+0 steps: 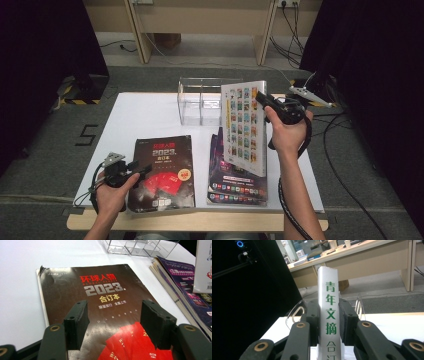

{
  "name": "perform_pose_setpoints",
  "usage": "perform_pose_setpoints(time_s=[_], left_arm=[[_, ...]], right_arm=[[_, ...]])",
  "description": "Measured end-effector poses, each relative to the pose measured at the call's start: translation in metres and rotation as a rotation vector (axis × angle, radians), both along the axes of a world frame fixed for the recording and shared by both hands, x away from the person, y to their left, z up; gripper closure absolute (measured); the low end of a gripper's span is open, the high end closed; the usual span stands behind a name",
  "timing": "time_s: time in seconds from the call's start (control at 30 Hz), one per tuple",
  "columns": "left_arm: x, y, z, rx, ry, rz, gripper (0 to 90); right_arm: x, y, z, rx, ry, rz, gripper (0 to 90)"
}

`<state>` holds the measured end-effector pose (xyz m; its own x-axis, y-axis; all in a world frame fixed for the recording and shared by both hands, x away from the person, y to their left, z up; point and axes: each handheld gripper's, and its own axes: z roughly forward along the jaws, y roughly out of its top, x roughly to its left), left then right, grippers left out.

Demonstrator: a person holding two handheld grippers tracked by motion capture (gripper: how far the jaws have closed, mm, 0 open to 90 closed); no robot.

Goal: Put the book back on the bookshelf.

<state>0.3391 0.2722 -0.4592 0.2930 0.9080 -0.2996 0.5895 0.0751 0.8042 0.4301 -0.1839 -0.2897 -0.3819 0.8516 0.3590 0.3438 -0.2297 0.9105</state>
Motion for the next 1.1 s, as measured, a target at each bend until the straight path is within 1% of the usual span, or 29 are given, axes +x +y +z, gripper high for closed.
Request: perform_pose_setpoints(time_s=[0.07,0.17,0.27,0.4,0.43,0.47,0.53,0.57,0.67,0.73,0.77,0.8,0.83,0.87,0.9,0.97,1.07,1.1], left_arm=[[0.0,0.001,0.0,-0.001,0.0,0.002,38.7],[0.001,0.001,0.0,0.0,-0.002,0.002,38.6],[0.001,0.001,0.0,-0.002,-0.004,0.001,38.5],[0.001,0.001,0.0,-0.003,-0.004,0.001,38.4],[0.001,0.001,0.0,-0.003,-0.004,0.001,38.4],[0.001,0.002,0.0,-0.003,-0.004,0.002,38.3],[0.0,0.002,0.0,0.001,-0.007,0.004,38.3],[0.0,0.002,0.001,0.002,-0.008,0.003,38.3],[0.001,0.003,0.001,0.0,-0.007,0.003,38.2],[0.001,0.003,0.002,-0.005,-0.009,0.002,38.2],[0.001,0.003,0.002,-0.005,-0.009,0.002,38.2],[0.001,0.003,0.002,-0.004,-0.009,0.004,38.2],[0.002,0.003,0.002,-0.005,-0.008,0.005,38.1],[0.002,0.003,0.002,-0.005,-0.008,0.005,38.1],[0.002,0.003,0.002,-0.004,-0.008,0.005,38.1],[0.002,0.003,0.002,-0.004,-0.008,0.003,38.1],[0.001,0.002,0.002,-0.005,-0.009,0.001,38.0],[0.001,0.002,0.002,-0.004,-0.009,-0.002,38.0]], right_arm=[[0.004,0.002,0.002,0.002,-0.006,-0.005,73.7],[0.01,0.001,0.007,0.019,-0.01,0.001,73.7],[0.015,0.004,0.013,0.012,-0.017,0.0,73.7],[0.025,0.005,0.018,0.018,-0.02,0.002,73.7],[0.025,0.005,0.018,0.018,-0.02,0.002,73.7],[0.031,0.005,0.019,0.025,-0.019,-0.003,73.7],[0.034,0.004,0.02,0.032,-0.018,-0.001,73.8],[0.038,0.003,0.023,0.043,-0.013,0.001,73.7],[0.041,0.002,0.026,0.043,-0.01,0.001,73.7],[0.04,0.002,0.031,0.073,-0.007,0.01,73.7],[0.04,0.002,0.031,0.073,-0.007,0.01,73.7],[0.036,0.002,0.035,0.085,-0.02,0.029,73.8],[0.035,0.001,0.037,0.093,-0.022,0.038,73.8],[0.035,0.001,0.037,0.093,-0.022,0.038,73.8],[0.034,0.0,0.04,0.112,-0.021,0.061,73.8],[0.035,0.0,0.043,0.128,-0.02,0.078,73.8],[0.037,0.0,0.044,0.138,-0.019,0.081,73.8],[0.041,0.0,0.043,0.138,-0.019,0.083,73.8]])
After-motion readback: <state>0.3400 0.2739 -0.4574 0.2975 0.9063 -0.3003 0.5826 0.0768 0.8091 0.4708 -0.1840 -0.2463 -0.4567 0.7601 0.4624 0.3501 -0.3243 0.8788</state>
